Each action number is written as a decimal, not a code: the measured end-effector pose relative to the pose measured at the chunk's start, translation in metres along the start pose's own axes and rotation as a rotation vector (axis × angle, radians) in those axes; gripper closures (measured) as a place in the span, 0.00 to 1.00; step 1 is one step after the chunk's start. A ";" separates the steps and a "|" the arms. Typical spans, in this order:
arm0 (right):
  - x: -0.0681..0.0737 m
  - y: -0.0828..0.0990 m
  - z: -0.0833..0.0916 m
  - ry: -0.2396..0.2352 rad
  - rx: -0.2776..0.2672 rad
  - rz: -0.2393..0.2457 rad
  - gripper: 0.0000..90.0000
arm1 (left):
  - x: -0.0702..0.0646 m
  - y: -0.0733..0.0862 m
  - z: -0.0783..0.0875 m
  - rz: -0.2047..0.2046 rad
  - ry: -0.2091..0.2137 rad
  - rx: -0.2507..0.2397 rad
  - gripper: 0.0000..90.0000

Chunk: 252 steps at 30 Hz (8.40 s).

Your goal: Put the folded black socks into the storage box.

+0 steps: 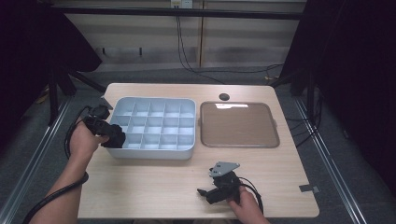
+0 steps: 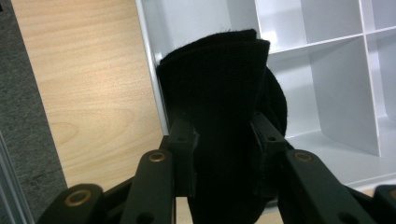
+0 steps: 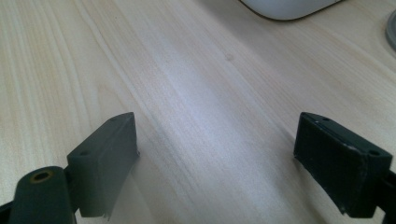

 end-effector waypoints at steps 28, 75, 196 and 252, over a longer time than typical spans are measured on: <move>0.000 0.000 0.000 0.000 0.000 0.001 0.14 | 0.005 -0.008 0.029 0.027 -0.002 -0.041 0.56; 0.000 0.000 0.000 0.000 0.000 -0.001 0.14 | 0.003 -0.013 0.060 0.030 0.047 -0.011 0.85; 0.000 0.000 0.000 0.001 0.002 -0.004 0.14 | -0.012 -0.002 -0.032 0.032 0.093 0.080 0.95; 0.000 0.000 0.000 0.001 0.000 -0.002 0.14 | -0.007 -0.005 0.023 0.094 0.128 0.003 0.29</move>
Point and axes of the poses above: each handheld gripper's, and its own axes: z roughly backward along the jaws, y roughly out of its underside, x roughly to its left, the point moved 7 cm from there along -z, roughly forward along the jaws, and after that the axes turned 3 degrees about -z, right-handed, at the moved point
